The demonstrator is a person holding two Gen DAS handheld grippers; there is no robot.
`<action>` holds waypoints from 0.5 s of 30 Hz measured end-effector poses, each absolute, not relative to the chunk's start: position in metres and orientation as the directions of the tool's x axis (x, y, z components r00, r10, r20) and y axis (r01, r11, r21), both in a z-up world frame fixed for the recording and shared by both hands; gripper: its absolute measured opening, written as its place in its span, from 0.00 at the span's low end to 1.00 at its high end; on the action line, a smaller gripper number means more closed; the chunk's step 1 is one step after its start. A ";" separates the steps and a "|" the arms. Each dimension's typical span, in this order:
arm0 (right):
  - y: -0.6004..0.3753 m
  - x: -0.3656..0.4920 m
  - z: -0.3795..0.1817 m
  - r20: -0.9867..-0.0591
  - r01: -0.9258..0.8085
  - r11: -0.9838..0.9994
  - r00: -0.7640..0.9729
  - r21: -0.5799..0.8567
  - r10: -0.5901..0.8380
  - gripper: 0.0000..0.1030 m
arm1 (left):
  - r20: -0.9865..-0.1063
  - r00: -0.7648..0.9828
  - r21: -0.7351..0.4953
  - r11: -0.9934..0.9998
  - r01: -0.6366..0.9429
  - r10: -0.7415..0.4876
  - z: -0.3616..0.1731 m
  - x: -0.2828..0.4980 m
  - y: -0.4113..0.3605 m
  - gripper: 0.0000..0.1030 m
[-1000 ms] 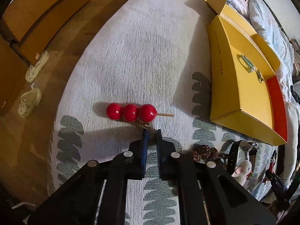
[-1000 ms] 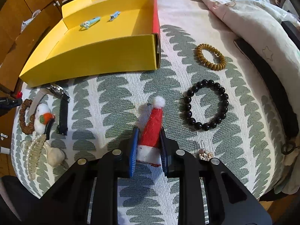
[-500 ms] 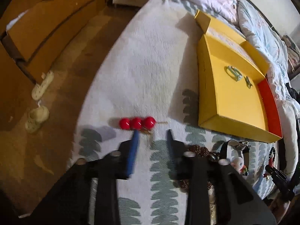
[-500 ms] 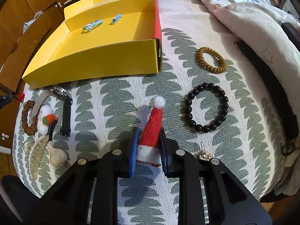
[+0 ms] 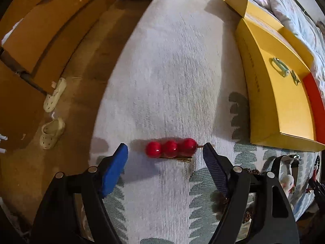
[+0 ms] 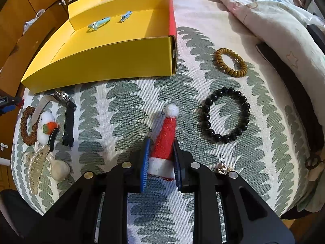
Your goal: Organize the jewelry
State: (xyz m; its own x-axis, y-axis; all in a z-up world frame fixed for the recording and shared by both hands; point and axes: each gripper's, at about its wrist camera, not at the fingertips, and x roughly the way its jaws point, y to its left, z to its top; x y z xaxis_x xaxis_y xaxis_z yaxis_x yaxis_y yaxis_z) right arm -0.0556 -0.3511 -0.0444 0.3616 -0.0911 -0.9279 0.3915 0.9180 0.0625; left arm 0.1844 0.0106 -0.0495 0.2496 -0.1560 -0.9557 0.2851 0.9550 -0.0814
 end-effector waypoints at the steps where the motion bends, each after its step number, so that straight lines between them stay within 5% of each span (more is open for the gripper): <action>1: -0.351 -0.055 -0.045 -0.928 0.392 0.918 0.361 0.063 -0.091 0.21 | -0.957 0.244 -0.084 0.956 0.283 -0.156 -0.052 0.186 0.011 0.73; 15: -0.352 -0.054 -0.047 -0.931 0.396 0.917 0.353 0.053 -0.098 0.21 | -0.954 0.179 -0.171 0.927 0.335 -0.241 -0.068 0.204 0.008 0.73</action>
